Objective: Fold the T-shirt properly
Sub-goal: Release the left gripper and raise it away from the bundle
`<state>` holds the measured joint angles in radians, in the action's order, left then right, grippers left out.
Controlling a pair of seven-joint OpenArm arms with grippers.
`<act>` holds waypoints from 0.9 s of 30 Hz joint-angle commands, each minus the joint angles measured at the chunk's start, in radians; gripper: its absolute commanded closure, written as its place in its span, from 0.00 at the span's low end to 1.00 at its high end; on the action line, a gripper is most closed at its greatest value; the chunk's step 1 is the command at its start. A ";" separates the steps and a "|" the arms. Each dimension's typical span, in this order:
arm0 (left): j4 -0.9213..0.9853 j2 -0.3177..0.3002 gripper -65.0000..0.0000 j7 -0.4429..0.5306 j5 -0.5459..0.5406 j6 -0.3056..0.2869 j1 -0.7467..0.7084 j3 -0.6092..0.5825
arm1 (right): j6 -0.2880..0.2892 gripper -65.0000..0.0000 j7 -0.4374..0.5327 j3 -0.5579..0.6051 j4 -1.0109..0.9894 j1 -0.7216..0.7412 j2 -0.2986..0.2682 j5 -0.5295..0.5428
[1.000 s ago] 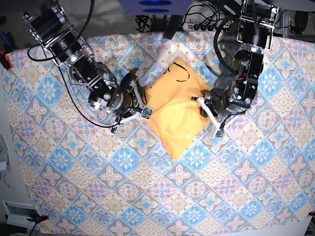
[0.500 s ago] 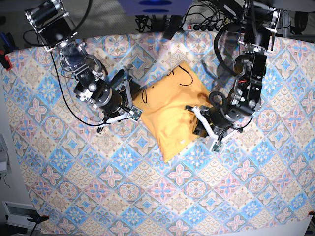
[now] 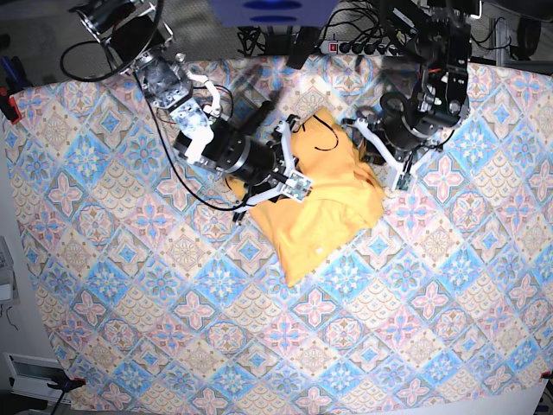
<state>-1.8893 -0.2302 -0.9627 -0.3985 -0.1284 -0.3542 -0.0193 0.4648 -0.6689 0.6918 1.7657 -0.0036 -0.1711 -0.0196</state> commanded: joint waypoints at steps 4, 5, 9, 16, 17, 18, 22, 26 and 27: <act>-0.031 -0.008 0.83 0.014 -0.004 -0.003 -0.052 0.114 | -0.002 1.00 0.024 0.064 -0.020 0.018 0.064 0.013; -0.031 -0.008 0.83 0.014 -0.004 -0.003 -0.065 0.143 | -0.002 1.00 0.024 0.076 -0.040 0.020 0.081 0.013; -0.031 -0.004 0.83 0.014 -0.010 -0.003 -0.118 0.285 | -0.001 1.00 0.024 0.142 -0.135 0.066 0.160 0.010; -0.034 0.116 0.83 0.014 -0.010 -0.003 -0.142 0.574 | -0.001 1.00 0.054 0.205 -0.332 0.165 0.258 0.010; -0.037 0.125 0.83 0.014 -0.010 -0.003 -0.142 0.598 | -0.001 1.00 0.071 0.205 -0.359 0.169 0.273 0.010; -0.039 0.134 0.83 0.014 -0.010 -0.003 -0.145 0.617 | -0.001 1.00 0.088 0.203 -0.392 0.175 0.285 0.010; -0.052 0.157 0.83 0.012 -0.010 -0.004 -0.147 0.668 | -0.001 1.00 0.156 0.202 -0.559 0.221 0.324 0.010; -0.052 0.160 0.83 0.012 -0.012 -0.006 -0.147 0.677 | -0.002 1.00 0.245 0.194 -0.725 0.261 0.328 0.010; -0.052 0.160 0.83 0.012 -0.012 -0.006 -0.147 0.677 | -0.004 1.00 0.271 0.194 -0.766 0.273 0.328 0.010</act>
<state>-1.9217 -0.0624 -0.9676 -0.4042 -0.1318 -0.4965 0.6514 0.4599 -0.4179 0.8898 0.9791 0.2474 0.1432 -0.0193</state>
